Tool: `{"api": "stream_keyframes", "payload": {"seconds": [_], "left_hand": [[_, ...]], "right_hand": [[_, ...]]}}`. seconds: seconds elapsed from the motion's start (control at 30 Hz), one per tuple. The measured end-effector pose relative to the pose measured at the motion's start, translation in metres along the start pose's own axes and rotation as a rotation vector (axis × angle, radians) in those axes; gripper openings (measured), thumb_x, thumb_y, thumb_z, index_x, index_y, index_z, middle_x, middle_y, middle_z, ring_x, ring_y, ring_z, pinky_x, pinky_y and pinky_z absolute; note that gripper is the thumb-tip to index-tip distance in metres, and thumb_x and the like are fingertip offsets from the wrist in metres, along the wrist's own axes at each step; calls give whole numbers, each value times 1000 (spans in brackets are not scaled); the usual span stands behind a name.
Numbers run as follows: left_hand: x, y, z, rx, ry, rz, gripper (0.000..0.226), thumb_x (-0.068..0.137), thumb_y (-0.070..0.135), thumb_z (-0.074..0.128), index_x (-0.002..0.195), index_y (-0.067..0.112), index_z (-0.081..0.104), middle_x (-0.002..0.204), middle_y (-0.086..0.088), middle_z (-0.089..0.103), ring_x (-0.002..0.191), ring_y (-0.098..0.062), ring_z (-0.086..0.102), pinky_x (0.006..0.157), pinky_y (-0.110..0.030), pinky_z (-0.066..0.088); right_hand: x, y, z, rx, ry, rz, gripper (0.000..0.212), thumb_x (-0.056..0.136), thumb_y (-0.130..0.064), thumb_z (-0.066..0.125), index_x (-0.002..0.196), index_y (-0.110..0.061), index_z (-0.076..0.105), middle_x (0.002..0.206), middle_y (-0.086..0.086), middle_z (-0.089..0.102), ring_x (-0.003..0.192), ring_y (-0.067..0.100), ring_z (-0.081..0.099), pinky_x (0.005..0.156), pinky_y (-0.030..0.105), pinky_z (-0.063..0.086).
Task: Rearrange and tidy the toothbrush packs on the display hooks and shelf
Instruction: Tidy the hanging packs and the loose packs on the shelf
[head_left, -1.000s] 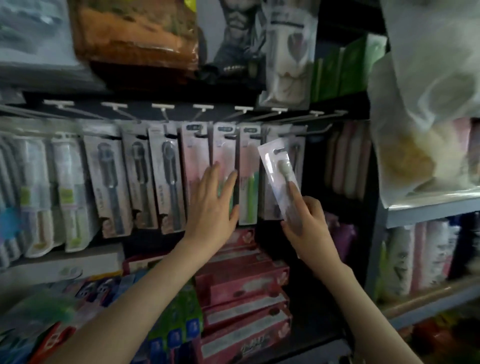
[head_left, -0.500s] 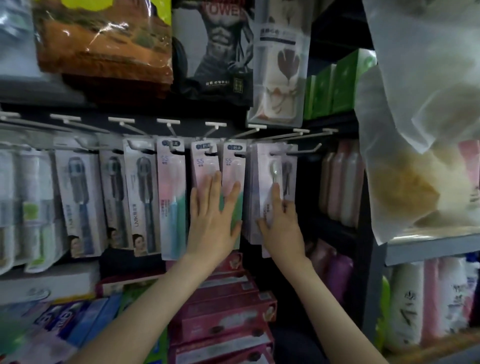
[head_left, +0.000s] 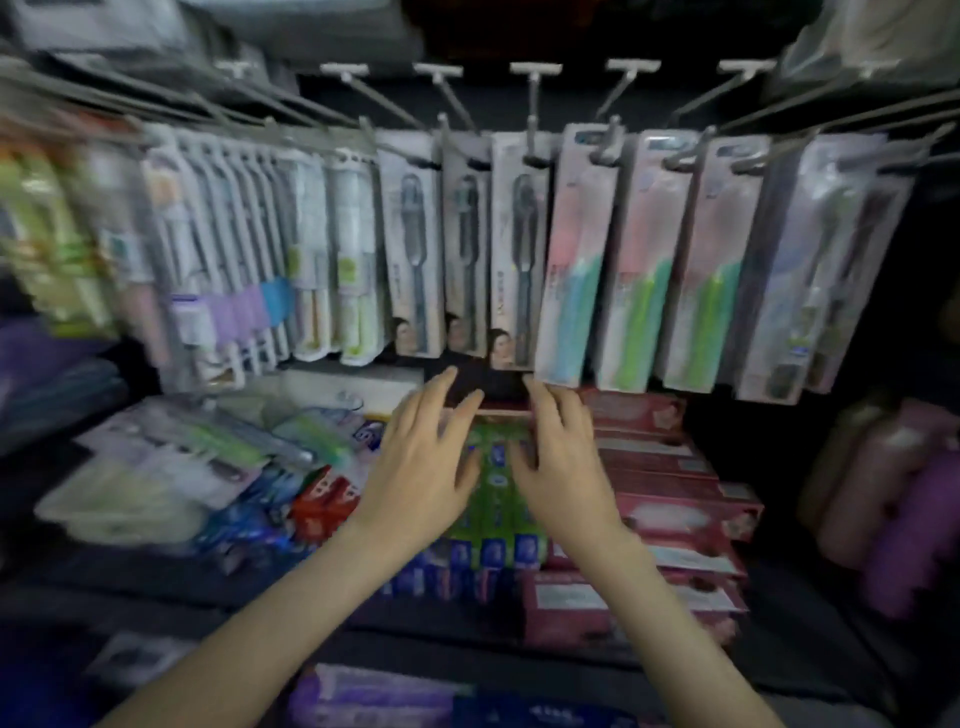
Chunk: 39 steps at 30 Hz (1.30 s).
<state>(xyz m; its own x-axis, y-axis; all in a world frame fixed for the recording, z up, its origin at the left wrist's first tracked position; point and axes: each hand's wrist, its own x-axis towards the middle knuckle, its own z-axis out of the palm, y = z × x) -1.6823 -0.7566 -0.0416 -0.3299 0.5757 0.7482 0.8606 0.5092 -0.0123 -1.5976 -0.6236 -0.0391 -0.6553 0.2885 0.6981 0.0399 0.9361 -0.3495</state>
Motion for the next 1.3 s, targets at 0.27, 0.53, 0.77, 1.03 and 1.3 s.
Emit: {"api": "stream_keyframes", "payload": {"seconds": [0.27, 0.53, 0.77, 1.03, 1.3], "left_hand": [[-90, -154, -43, 185, -215, -277, 41, 77, 24, 62, 114, 9, 62, 116, -23, 58, 101, -42, 59, 84, -49, 51], [-119, -213, -44, 137, -288, -154, 63, 52, 14, 86, 109, 7, 59, 105, -14, 65, 78, -29, 67, 57, -33, 56], [-128, -225, -38, 316, 20, 74, 29, 74, 7, 50, 99, 5, 65, 84, -10, 62, 72, -23, 61, 49, -29, 51], [-131, -214, -83, 226, 312, 204, 21, 85, 2, 59, 105, 7, 62, 90, -6, 66, 86, -17, 54, 69, -25, 49], [-109, -149, -95, -14, 253, 720, 12, 90, 3, 61, 101, 5, 63, 92, -9, 70, 89, -20, 65, 84, -29, 53]], "right_hand": [[1, -113, 111, 143, -411, -130, 61, 93, -30, 55, 145, -12, 28, 143, 6, 35, 134, 24, 30, 110, 33, 26], [18, -177, 176, 114, -543, -176, 58, 93, -28, 53, 145, -18, 29, 145, 3, 36, 133, 23, 27, 111, 37, 21], [16, -176, 186, 221, -525, -100, 60, 87, -48, 50, 138, -18, 43, 133, 2, 49, 124, 20, 39, 108, 41, 29], [13, -202, 141, 841, -622, 232, 38, 87, -55, 40, 117, -37, 57, 122, -12, 60, 115, 9, 54, 99, 28, 43], [14, -167, 75, 876, -717, 452, 44, 86, -38, 61, 128, -27, 54, 118, -4, 62, 102, 7, 59, 81, 21, 44]]}}
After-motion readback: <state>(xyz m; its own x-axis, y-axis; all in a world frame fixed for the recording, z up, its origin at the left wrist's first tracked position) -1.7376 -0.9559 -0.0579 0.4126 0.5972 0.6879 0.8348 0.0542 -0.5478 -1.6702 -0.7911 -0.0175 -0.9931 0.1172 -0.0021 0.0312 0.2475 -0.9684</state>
